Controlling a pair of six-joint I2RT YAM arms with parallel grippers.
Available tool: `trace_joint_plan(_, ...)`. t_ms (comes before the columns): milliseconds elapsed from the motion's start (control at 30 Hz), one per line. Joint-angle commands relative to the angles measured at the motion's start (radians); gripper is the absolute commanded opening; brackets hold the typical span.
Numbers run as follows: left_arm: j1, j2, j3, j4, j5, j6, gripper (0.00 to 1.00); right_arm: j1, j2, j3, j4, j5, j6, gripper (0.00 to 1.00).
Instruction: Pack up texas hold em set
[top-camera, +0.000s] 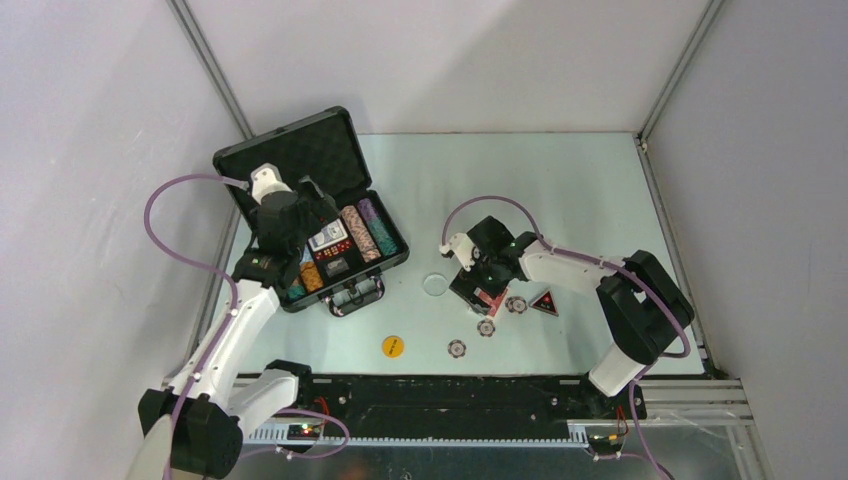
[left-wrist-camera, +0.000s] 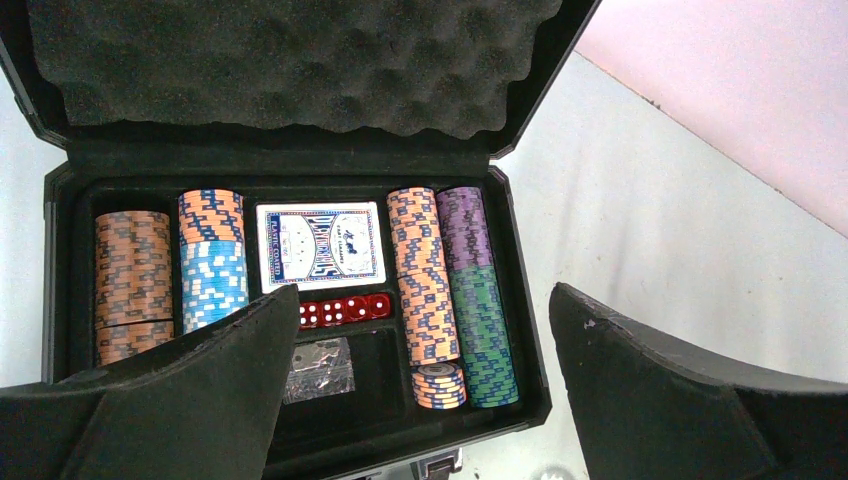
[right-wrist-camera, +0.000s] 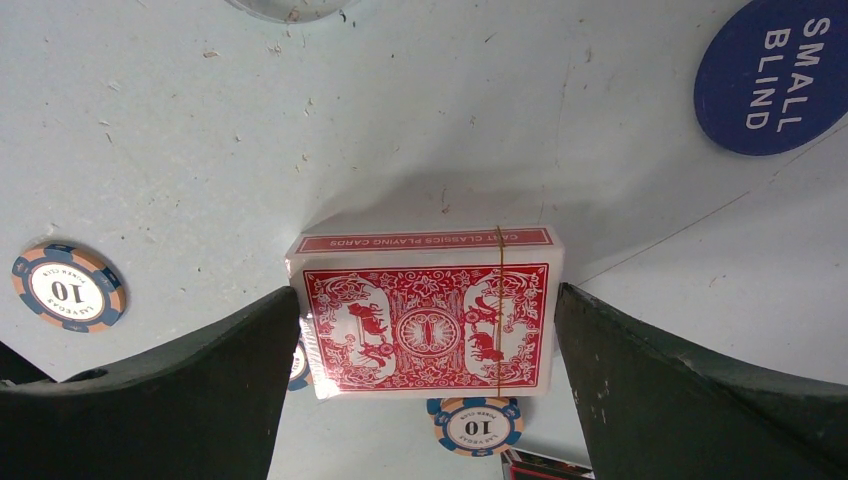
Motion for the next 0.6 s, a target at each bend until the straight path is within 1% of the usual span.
trace_joint_plan(0,-0.005,-0.005,0.019,0.014,0.011,0.014,1.0,0.007,0.053,-0.017,-0.028,-0.007,0.008,0.96)
trace_joint_plan(100,-0.004,-0.008,0.019,0.014,0.01,0.014,1.0,0.004,0.043,-0.017,-0.019,0.005,0.012,0.89)
trace_joint_plan(167,-0.004,-0.008,0.017,0.014,0.009,0.014,1.0,0.0,0.031,-0.017,-0.008,0.015,0.017,0.86)
trace_joint_plan(233,-0.004,-0.01,0.017,0.014,0.008,0.014,1.0,-0.003,0.016,-0.017,0.007,0.024,0.024,0.85)
trace_joint_plan(400,-0.004,-0.013,0.018,0.013,0.006,0.012,1.0,-0.011,-0.038,-0.016,0.062,0.026,0.051,0.86)
trace_joint_plan(567,-0.004,-0.017,0.018,0.015,0.01,0.01,1.0,-0.019,-0.06,0.016,0.073,-0.024,0.098,0.87)
